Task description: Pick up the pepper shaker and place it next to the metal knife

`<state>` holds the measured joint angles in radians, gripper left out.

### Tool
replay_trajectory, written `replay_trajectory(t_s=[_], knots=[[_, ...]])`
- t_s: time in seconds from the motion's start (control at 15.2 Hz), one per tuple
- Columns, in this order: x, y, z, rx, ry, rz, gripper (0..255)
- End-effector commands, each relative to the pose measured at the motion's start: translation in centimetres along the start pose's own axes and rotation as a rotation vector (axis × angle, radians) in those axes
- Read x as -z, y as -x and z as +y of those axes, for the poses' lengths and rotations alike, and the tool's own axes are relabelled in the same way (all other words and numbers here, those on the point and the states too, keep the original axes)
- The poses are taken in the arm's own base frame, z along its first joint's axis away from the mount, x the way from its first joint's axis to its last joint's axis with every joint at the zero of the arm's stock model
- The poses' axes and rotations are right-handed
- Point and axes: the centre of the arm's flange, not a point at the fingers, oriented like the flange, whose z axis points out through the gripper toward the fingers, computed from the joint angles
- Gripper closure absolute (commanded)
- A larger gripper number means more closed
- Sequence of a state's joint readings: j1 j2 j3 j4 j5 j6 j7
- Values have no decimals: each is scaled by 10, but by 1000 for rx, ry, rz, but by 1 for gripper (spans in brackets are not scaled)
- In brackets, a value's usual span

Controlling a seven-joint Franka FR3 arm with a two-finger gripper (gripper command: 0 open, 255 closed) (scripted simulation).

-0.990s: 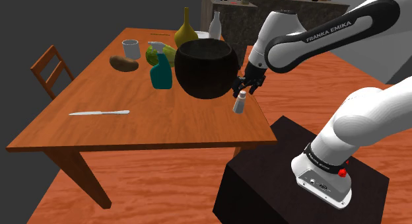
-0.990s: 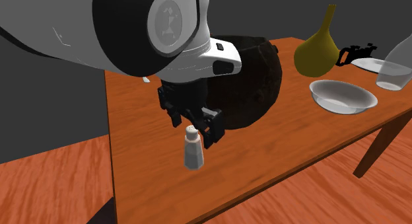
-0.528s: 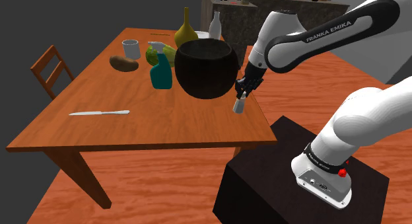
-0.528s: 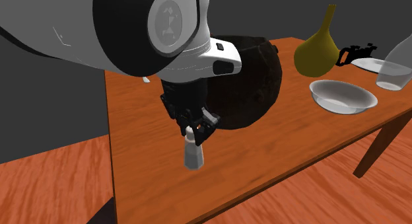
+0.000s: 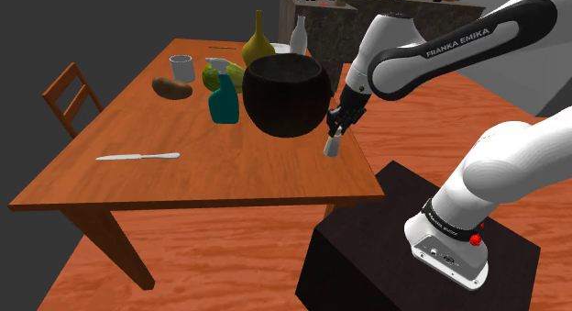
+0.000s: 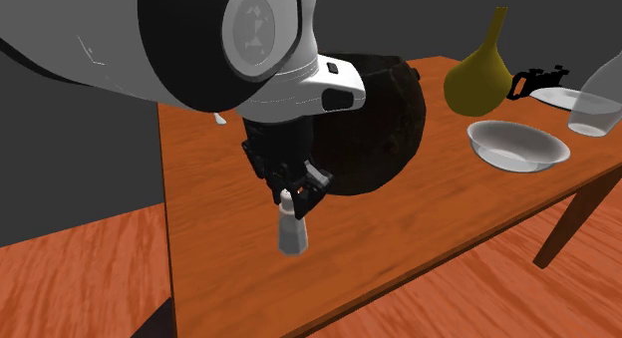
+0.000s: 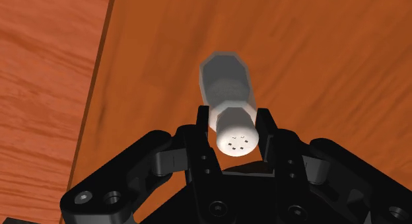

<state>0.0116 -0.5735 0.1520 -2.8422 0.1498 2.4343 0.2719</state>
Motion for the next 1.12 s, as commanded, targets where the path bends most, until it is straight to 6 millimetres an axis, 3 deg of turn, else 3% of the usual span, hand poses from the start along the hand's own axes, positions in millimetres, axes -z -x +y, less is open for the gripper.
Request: replay_trajectory(t_s=[0.0,1.06], knots=[[8,-1,-1,0,0,0,255],[91,-14,-7,0,0,0,255]])
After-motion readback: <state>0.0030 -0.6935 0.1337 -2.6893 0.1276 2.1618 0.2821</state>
